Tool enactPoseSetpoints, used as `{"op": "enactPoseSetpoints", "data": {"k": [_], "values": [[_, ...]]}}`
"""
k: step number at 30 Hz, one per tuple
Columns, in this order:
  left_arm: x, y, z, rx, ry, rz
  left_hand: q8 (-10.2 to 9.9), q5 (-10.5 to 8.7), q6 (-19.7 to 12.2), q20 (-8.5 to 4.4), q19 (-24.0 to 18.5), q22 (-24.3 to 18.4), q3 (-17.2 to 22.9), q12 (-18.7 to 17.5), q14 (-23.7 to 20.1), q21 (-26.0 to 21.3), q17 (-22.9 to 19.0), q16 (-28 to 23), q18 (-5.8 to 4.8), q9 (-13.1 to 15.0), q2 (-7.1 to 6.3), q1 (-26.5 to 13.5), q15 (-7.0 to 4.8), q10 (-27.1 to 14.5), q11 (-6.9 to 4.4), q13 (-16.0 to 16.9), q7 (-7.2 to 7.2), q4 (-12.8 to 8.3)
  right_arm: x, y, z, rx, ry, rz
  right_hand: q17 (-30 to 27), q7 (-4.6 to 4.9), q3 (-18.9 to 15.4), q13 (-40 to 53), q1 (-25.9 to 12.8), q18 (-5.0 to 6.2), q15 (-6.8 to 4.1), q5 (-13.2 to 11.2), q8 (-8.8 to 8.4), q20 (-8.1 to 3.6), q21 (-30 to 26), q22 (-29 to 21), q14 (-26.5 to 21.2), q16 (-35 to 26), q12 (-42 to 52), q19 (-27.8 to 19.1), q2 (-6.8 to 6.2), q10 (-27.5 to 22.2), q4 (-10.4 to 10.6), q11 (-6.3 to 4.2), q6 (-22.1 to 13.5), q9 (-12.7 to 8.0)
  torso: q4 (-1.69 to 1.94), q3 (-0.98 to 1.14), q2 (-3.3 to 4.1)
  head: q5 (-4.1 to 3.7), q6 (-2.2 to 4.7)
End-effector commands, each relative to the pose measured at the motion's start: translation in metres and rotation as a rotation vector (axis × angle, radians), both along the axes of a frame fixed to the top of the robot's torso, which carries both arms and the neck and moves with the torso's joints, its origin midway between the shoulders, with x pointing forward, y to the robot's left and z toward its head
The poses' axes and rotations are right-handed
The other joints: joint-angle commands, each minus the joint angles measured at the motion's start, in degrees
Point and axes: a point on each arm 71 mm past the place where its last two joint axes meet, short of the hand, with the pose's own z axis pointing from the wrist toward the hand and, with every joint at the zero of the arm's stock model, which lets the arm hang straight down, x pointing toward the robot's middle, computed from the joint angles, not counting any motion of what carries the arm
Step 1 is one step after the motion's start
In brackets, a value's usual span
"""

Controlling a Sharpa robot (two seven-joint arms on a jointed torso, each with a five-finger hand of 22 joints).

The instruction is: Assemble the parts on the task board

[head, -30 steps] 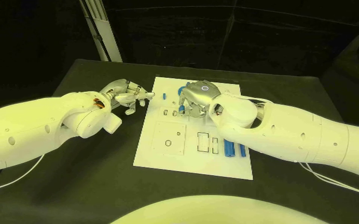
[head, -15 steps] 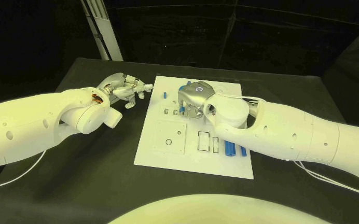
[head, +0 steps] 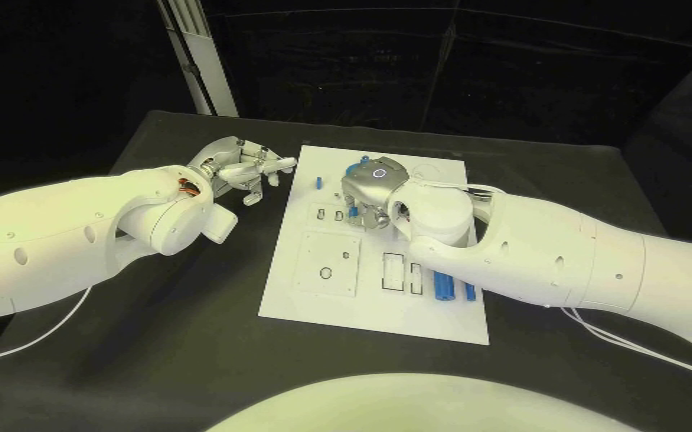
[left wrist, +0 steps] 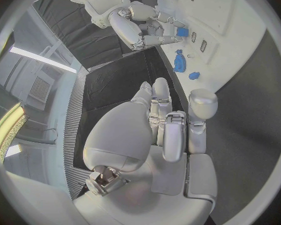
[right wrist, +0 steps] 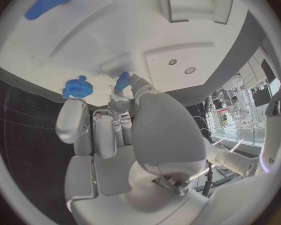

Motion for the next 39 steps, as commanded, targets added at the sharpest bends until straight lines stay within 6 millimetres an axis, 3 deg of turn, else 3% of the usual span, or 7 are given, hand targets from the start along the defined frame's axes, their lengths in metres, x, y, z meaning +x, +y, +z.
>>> {"op": "enactPoseSetpoints", "data": {"k": [1, 23, 39], "values": [[0.0009, -0.0011, 0.0025, -0.014, -0.015, 0.001, 0.0, 0.13, -0.1, -0.01, -0.2, -0.1, 0.4, -0.3, 4.9, -0.1, 10.8, -0.2, -0.58, -0.1, -0.75, 0.0, -0.3, -0.3, -0.08, -0.1, -0.33, 0.0, -0.0019, 0.0001, -0.0068, -0.043, 0.017, 0.0, 7.0, -0.4, 0.3, 0.1, -0.2, 0.25, -0.27, -0.2, 0.17, 0.13, 0.2, 0.0, 4.1, 0.1, -0.1, 0.4, 0.59, 0.4, 0.0, -0.06, 0.8, 0.1, -0.01, 0.01, 0.03, -0.06, -0.06], [0.001, -0.0021, 0.0026, -0.014, -0.01, -0.005, -0.1, 0.16, -0.2, 0.02, -0.3, -0.1, 0.8, -0.4, 4.9, -0.2, 10.8, -0.2, -0.57, -0.1, -0.73, 0.1, -0.27, -0.3, -0.06, -0.2, -0.31, -0.1, -0.0025, 0.0023, -0.0089, -0.035, 0.038, 0.013, 6.8, -0.27, 0.1, -0.2, -1.2, 0.3, -0.19, -1.2, 0.06, 0.19, 0.1, -0.2, 4.1, 0.0, -0.7, 0.2, 0.44, 0.3, 0.4, 0.04, 0.6, 0.1, 0.03, 0.03, 0.0, -0.16, -0.33], [0.0014, -0.0023, 0.0026, -0.014, -0.009, -0.006, -0.1, 0.16, -0.2, 0.02, -0.3, -0.1, 0.8, -0.4, 4.9, -0.2, 10.8, -0.2, -0.57, -0.1, -0.73, 0.1, -0.27, -0.3, -0.06, -0.2, -0.31, -0.1, -0.0025, 0.0041, -0.0083, -0.015, 0.04, 0.017, 5.8, 0.19, -0.5, -2.4, -2.6, 0.64, 0.09, -2.1, -0.49, 0.38, -0.9, -1.9, 3.8, -0.9, -4.0, -0.7, -0.65, -1.1, 1.2, 0.43, -0.3, -0.1, -0.01, 0.05, 0.02, -0.15, -0.46]]}}
